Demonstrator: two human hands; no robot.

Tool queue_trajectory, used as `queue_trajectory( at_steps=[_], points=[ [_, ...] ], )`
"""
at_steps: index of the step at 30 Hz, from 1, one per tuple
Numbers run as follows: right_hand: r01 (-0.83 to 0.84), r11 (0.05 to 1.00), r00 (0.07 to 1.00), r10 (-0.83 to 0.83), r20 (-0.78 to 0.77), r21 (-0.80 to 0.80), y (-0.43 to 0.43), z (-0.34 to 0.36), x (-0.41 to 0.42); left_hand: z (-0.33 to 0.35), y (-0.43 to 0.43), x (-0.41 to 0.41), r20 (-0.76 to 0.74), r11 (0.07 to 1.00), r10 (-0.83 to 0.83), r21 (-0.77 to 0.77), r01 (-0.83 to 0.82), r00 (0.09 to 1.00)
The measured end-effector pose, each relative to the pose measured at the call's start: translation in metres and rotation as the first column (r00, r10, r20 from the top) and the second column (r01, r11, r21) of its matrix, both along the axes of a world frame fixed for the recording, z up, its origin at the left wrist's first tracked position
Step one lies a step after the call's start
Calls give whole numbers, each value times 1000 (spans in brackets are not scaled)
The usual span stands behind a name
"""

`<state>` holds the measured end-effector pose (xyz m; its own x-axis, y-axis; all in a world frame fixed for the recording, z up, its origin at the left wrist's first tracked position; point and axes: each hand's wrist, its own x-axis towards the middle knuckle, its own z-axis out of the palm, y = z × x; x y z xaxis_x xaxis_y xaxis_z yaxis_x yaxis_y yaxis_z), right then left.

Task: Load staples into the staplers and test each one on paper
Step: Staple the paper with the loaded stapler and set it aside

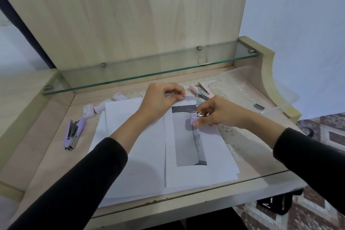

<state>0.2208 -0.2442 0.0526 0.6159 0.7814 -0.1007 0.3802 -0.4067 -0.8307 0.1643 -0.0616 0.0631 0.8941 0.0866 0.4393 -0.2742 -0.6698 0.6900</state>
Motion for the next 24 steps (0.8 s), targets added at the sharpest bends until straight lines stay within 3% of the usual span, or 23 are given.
queue_trajectory(
  at_steps=[6, 24],
  points=[
    [41, 999, 997, -40, 59, -14, 2, -2, 3, 0, -1, -1, -2, 1000, 0, -24, 0, 1000],
    [35, 999, 999, -35, 39, 2, 4, -7, 1, -3, 0, -1, -60, 997, 32, -66, -36, 998]
  ],
)
